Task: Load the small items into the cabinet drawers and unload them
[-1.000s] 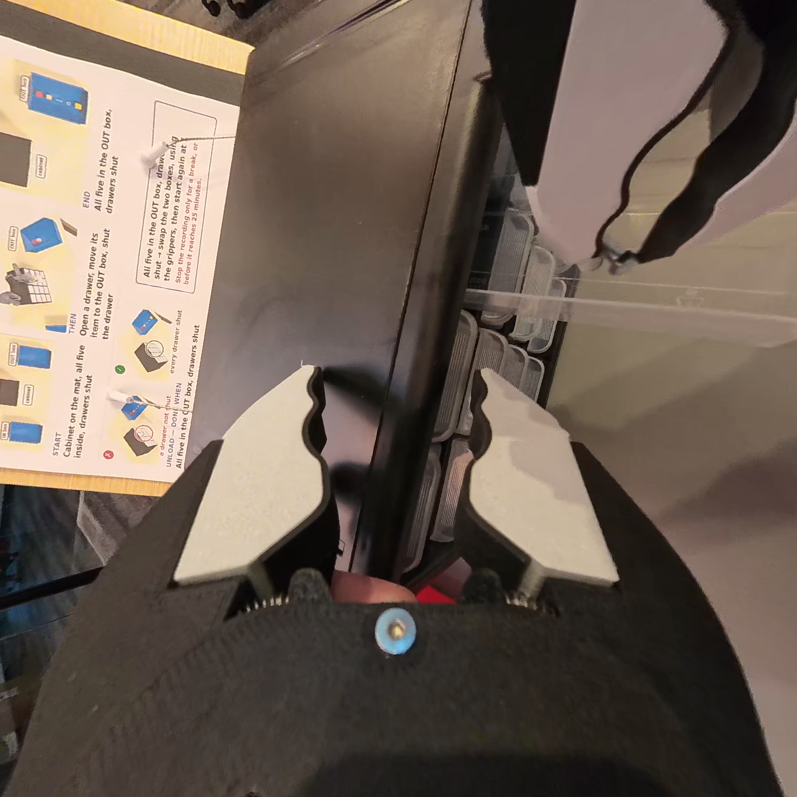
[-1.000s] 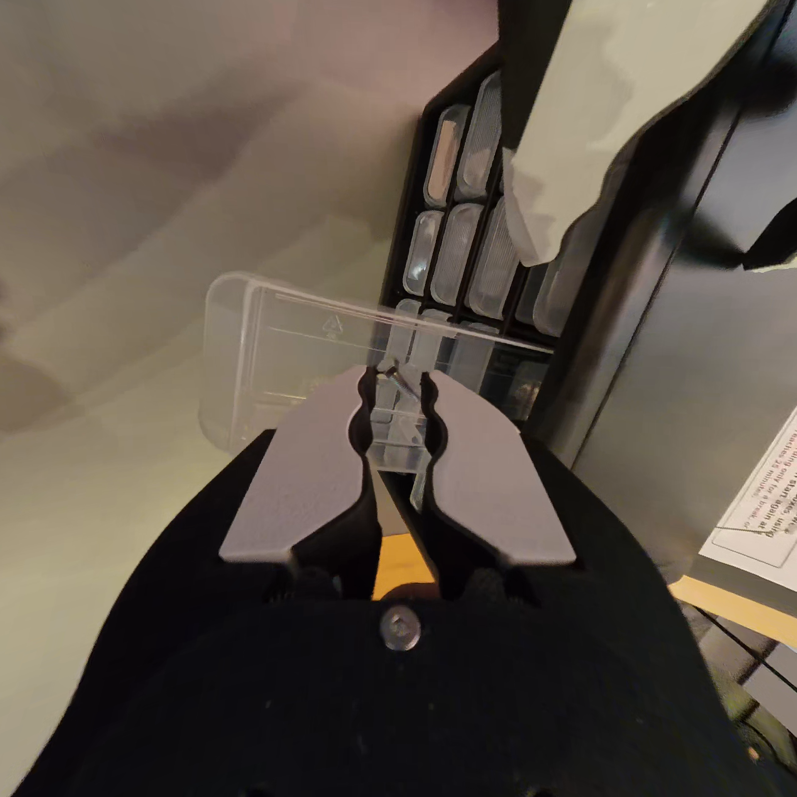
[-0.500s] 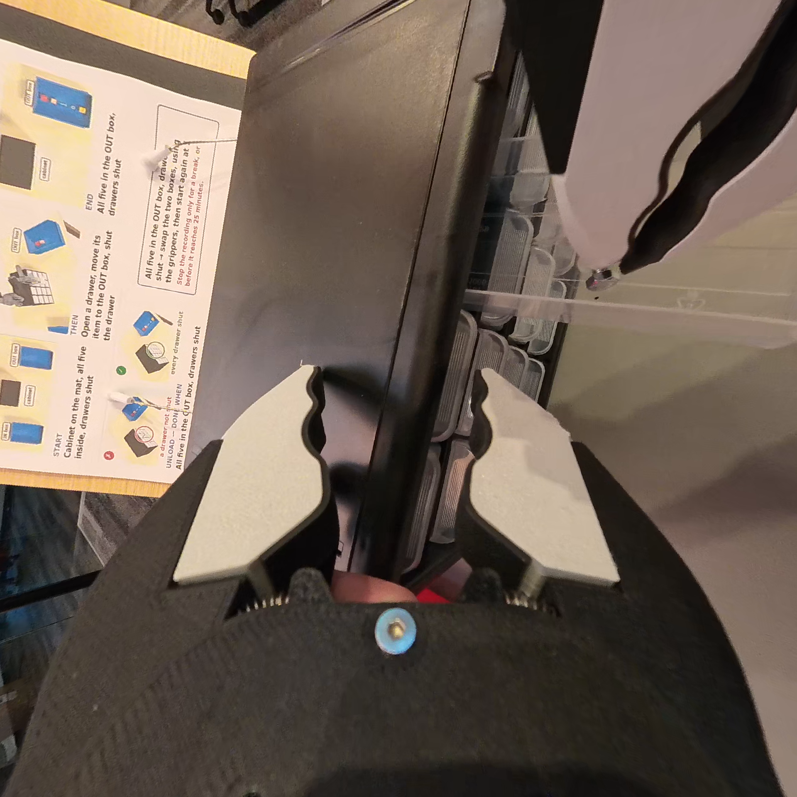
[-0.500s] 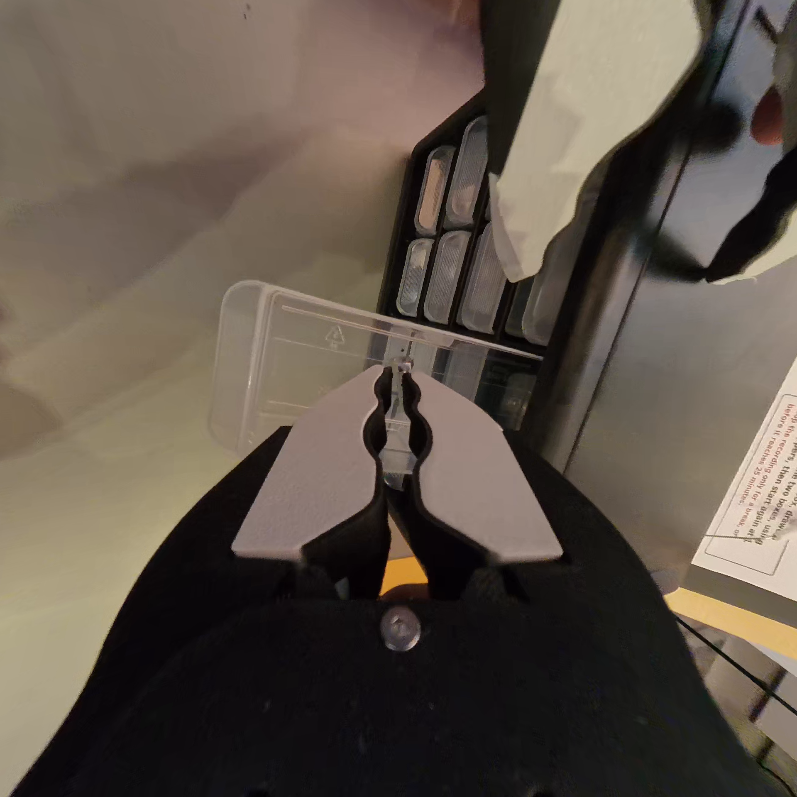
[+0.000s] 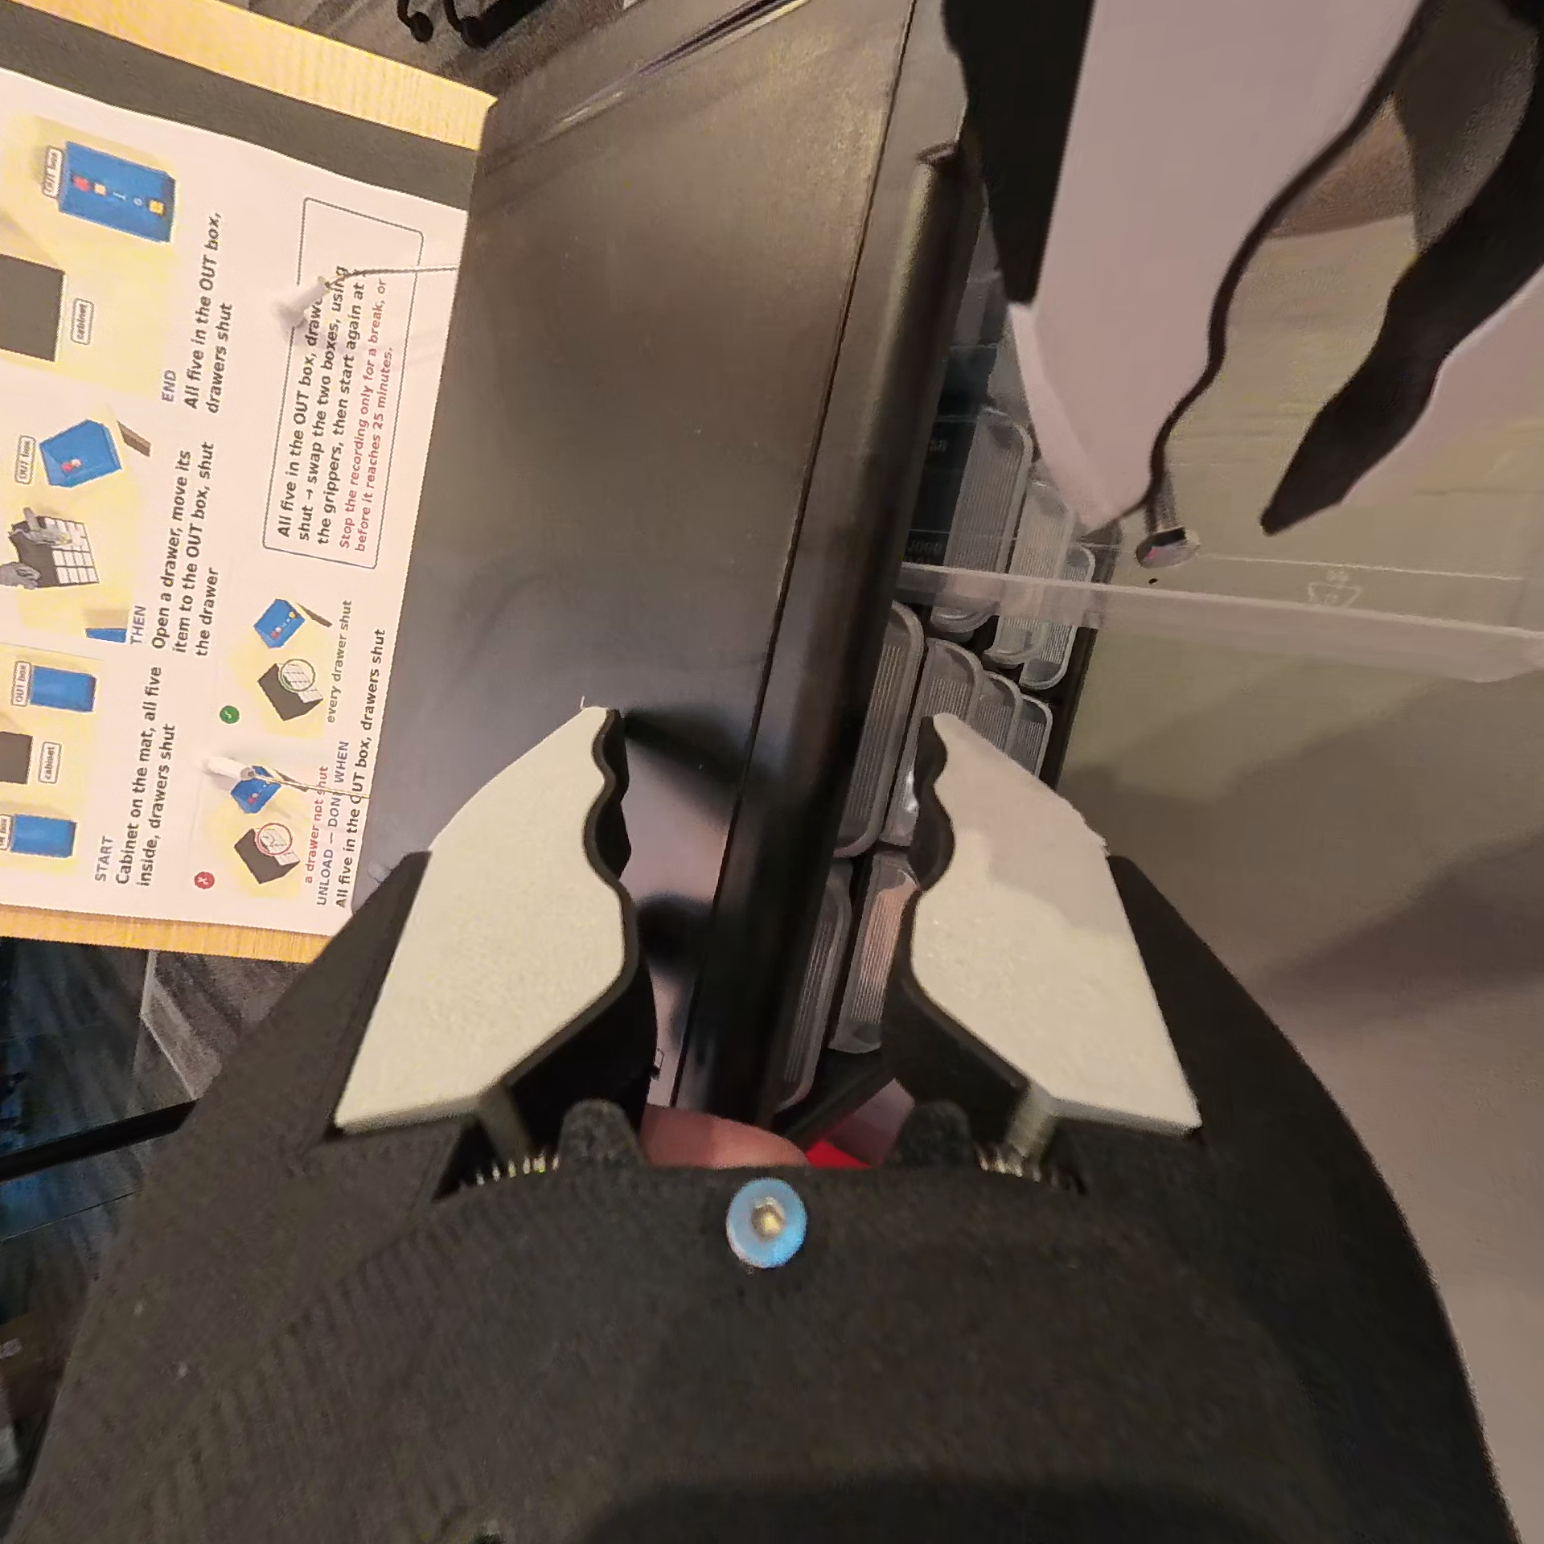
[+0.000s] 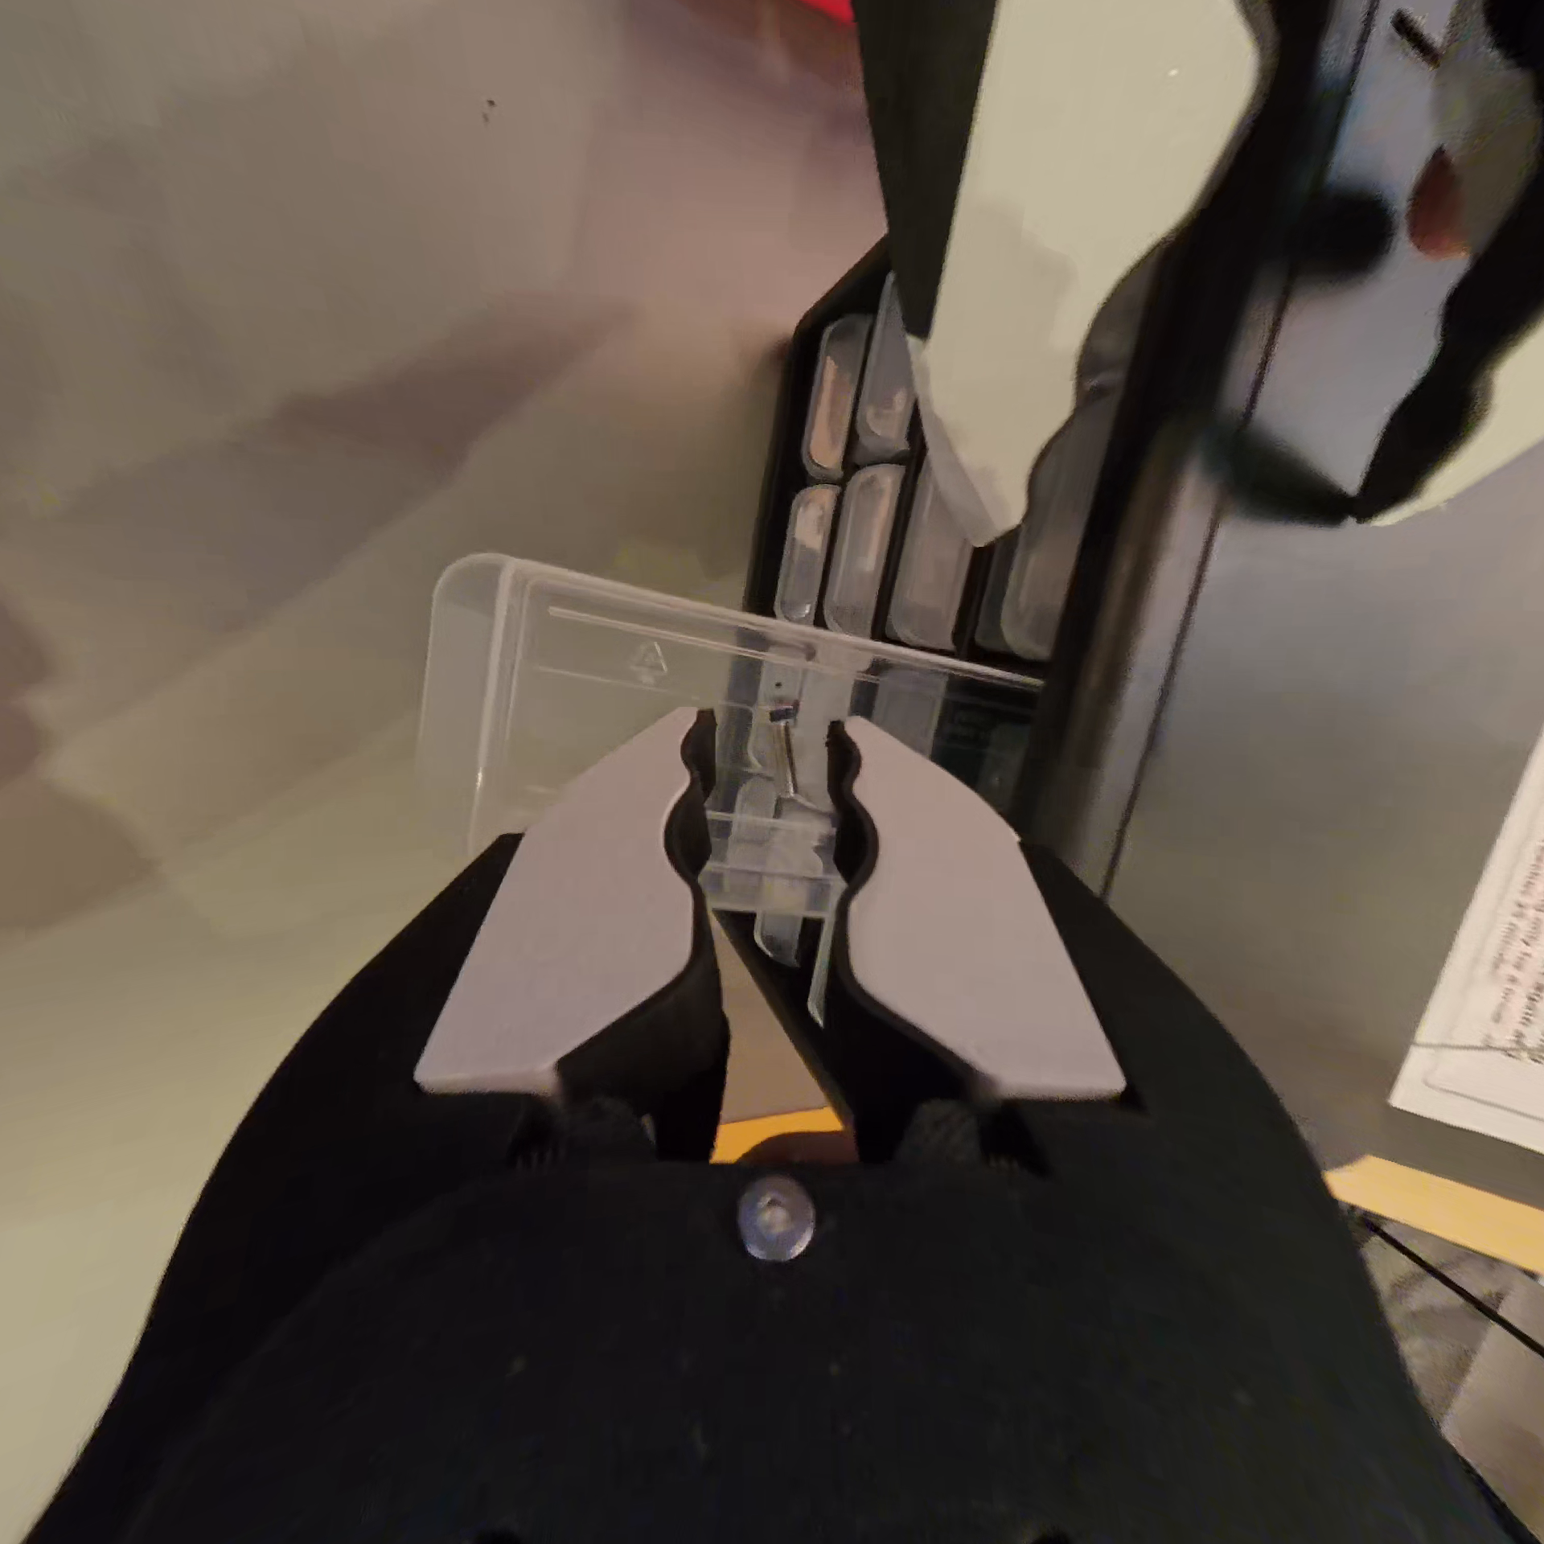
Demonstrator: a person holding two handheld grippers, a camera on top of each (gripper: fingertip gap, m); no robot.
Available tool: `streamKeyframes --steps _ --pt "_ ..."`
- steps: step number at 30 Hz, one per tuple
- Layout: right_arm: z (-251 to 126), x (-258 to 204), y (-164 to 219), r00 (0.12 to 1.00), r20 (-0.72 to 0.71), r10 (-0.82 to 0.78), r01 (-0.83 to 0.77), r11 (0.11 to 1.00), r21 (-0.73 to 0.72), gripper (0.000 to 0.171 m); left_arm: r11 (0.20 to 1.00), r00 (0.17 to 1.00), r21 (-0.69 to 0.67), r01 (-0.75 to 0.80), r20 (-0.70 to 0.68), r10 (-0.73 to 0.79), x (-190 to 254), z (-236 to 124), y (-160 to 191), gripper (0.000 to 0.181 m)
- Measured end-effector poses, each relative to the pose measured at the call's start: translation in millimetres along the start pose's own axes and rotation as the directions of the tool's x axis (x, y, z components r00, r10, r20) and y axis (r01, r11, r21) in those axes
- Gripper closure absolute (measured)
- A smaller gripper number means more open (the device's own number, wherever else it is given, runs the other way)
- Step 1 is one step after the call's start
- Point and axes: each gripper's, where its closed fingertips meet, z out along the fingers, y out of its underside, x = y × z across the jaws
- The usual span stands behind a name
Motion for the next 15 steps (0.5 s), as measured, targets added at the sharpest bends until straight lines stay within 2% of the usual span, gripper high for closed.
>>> streamKeyframes --steps 11,15 --pt "5.1 -1.6 1.1 1.000 0.003 0.030 -0.030 0.999 -0.038 0.151 1.000 0.999 0.005 0.014 -0.029 -0.014 0.9 -1.2 -0.7 0.115" --pt "4.2 -3.3 0.9 0.998 0.032 0.052 -0.051 0.998 -0.028 0.148 1.000 0.997 -0.005 0.023 -0.079 -0.023 3.0 -3.1 -0.9 0.112"
